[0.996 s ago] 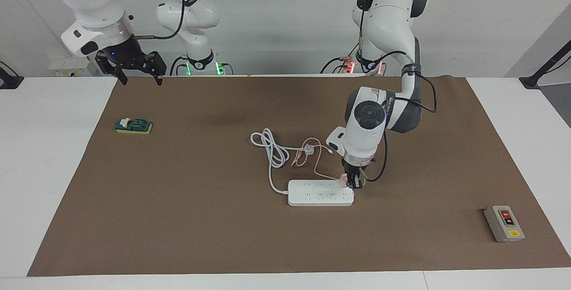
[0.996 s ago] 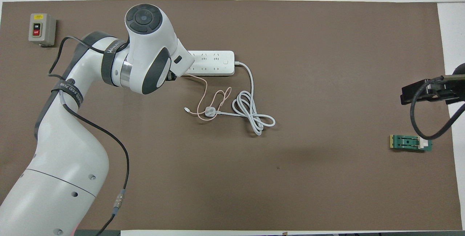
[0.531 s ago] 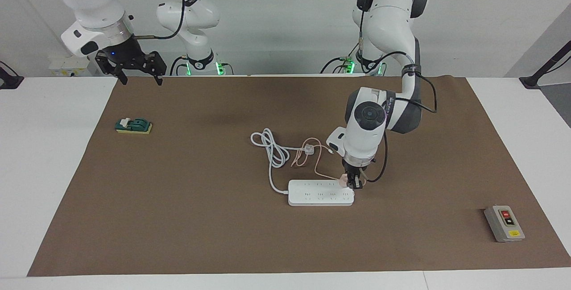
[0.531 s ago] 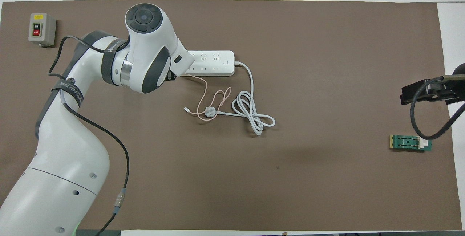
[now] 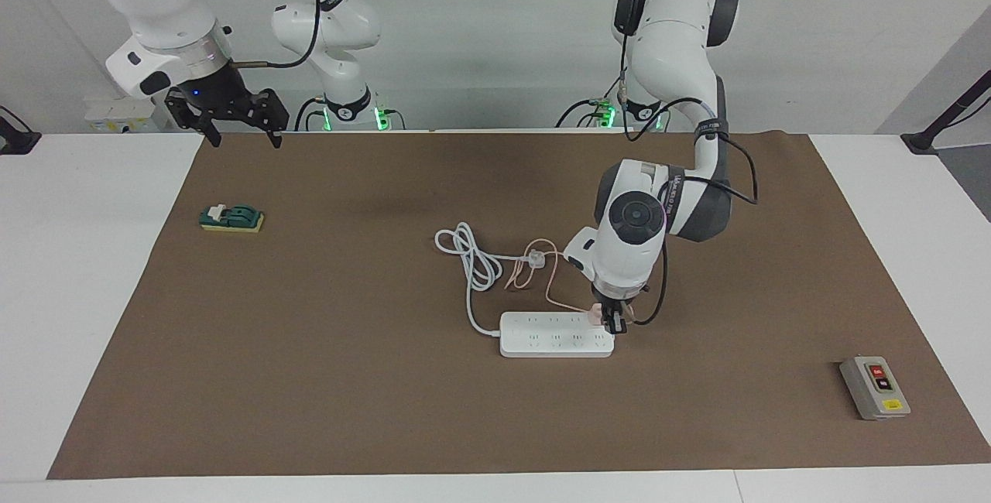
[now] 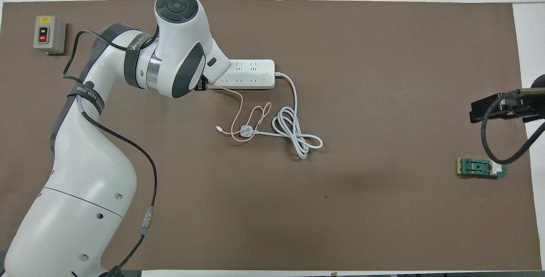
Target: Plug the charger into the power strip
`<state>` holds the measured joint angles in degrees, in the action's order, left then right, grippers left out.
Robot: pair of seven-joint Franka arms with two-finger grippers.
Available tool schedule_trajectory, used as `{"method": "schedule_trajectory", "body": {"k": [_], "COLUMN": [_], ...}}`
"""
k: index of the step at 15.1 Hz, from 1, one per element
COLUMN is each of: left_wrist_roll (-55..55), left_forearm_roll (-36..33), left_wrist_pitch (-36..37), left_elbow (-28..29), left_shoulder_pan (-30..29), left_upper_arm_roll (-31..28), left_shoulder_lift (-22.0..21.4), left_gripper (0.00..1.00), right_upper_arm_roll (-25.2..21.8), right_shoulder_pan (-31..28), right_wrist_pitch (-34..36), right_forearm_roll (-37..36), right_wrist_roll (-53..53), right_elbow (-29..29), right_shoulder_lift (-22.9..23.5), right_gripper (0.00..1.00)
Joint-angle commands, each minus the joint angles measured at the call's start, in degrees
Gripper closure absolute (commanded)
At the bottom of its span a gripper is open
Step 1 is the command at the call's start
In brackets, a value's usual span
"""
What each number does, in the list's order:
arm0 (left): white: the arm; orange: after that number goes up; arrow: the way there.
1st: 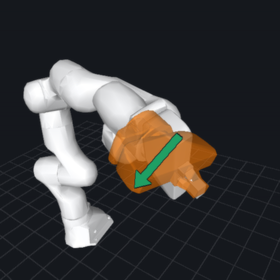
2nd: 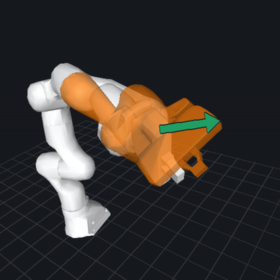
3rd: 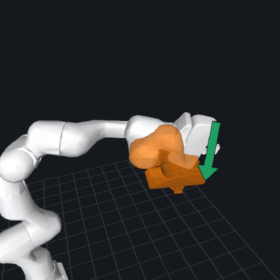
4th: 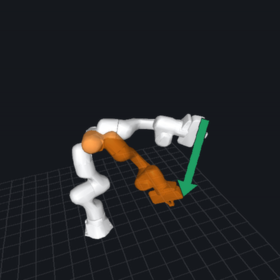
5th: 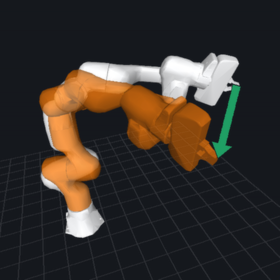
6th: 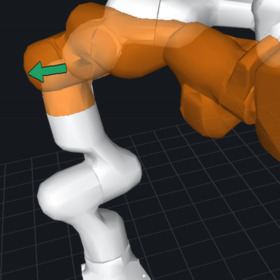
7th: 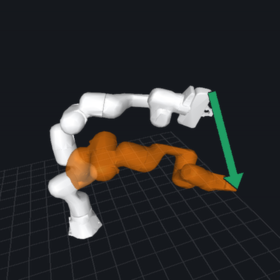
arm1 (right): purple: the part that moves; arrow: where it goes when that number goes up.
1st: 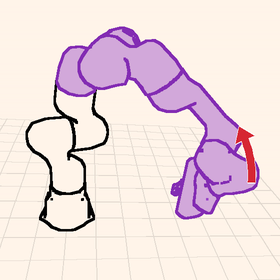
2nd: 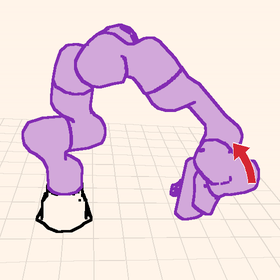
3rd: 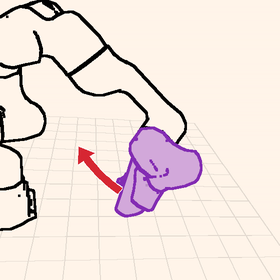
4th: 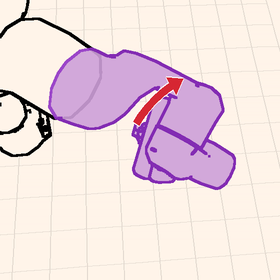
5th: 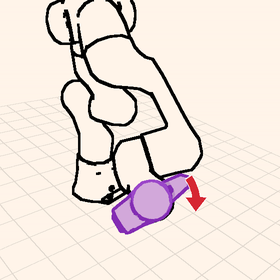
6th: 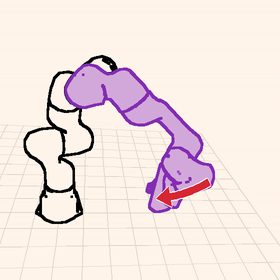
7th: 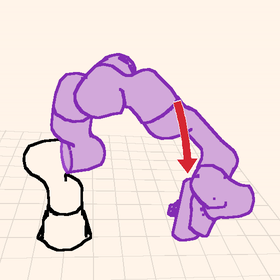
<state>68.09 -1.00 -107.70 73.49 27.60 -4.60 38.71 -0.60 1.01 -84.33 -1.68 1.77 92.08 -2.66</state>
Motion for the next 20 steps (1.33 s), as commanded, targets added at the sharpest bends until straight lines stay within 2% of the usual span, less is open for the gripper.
{"method": "schedule_trajectory", "body": {"k": [1,10,13,15,17,20], "left_wrist_roll": [0.2,0.73,4.94,4.78,2.24,-5.14], "left_forearm_roll": [-4.09,-5.94,-7.09,-3.95,2.21,2.32], "left_wrist_pitch": [-5.41,-5.59,-6.81,-7.17,-7.34,-6.82], "left_elbow": [-3.18,-3.36,-3.27,-3.01,-2.57,-1.69], "left_shoulder_pan": [-0.17,0.18,0.09,-0.35,-0.17,-0.09], "left_upper_arm_roll": [-2.96,-2.95,-2.78,-2.52,-2.95,-2.87], "left_shoulder_lift": [7.43,7.87,8.22,8.31,8.31,8.05], "left_gripper": [1.0,1.0,1.0,1.0,1.0,1.0], "right_upper_arm_roll": [0.6,0.6,0.6,0.6,0.6,0.6], "right_shoulder_pan": [-1.1,-1.1,-1.1,-1.1,-1.1,-1.1], "right_wrist_pitch": [0.14,0.14,0.14,0.14,0.14,0.14], "right_forearm_roll": [0.54,0.54,0.45,0.45,0.45,0.45], "right_wrist_roll": [-1.42,-1.42,-1.42,-1.42,-1.42,-1.42], "right_elbow": [1.26,1.26,1.26,1.26,1.26,1.26], "right_shoulder_lift": [-1.29,-1.29,-1.29,-1.29,-1.29,-1.29], "right_gripper": [0.0,0.0,0.0,0.0,0.0,0.0]}}
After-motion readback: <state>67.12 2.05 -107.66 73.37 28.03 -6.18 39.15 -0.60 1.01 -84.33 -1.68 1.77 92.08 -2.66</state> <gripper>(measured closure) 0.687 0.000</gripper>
